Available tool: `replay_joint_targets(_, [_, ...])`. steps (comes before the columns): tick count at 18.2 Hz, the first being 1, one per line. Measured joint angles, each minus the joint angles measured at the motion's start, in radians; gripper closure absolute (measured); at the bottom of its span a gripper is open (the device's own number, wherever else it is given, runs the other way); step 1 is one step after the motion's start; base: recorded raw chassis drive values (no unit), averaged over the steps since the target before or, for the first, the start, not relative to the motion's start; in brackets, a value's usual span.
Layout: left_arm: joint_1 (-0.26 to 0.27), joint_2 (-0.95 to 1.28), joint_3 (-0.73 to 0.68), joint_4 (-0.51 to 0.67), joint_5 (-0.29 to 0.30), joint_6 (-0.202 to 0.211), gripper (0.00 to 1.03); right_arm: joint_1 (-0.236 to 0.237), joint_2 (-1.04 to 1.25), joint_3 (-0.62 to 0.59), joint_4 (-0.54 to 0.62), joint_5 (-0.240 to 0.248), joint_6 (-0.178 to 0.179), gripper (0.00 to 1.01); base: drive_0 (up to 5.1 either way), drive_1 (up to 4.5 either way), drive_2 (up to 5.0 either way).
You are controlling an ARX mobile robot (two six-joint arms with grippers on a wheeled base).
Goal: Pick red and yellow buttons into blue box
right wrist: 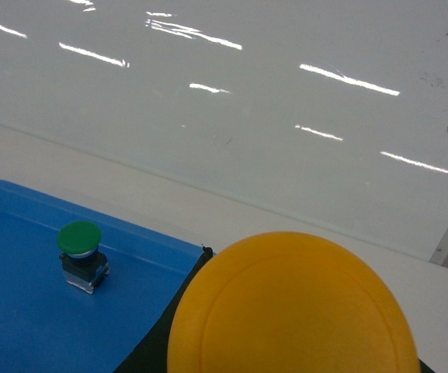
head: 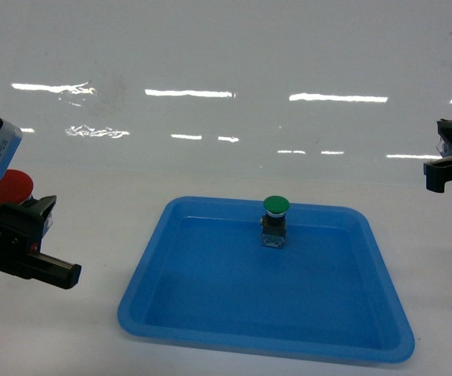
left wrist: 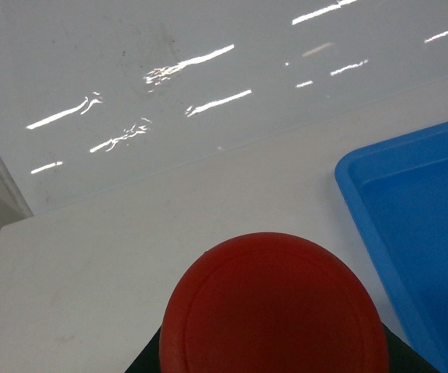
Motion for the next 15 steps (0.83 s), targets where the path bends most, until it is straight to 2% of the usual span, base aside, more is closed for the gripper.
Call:
replay_joint_targets(4, [0.0,0.0,0.0,0.0,0.0,0.0,0.78,0.0,0.0,0.0,0.0,0.0,0.0,0.74,0.0,0.0,0.0])
replay_joint_targets(15, [0.0,0.0,0.003,-0.002,0.0,0.0,0.78,0.0,0.001,-0.001,-0.002,0.0,0.0,0.74,0.3,-4.2,4.0])
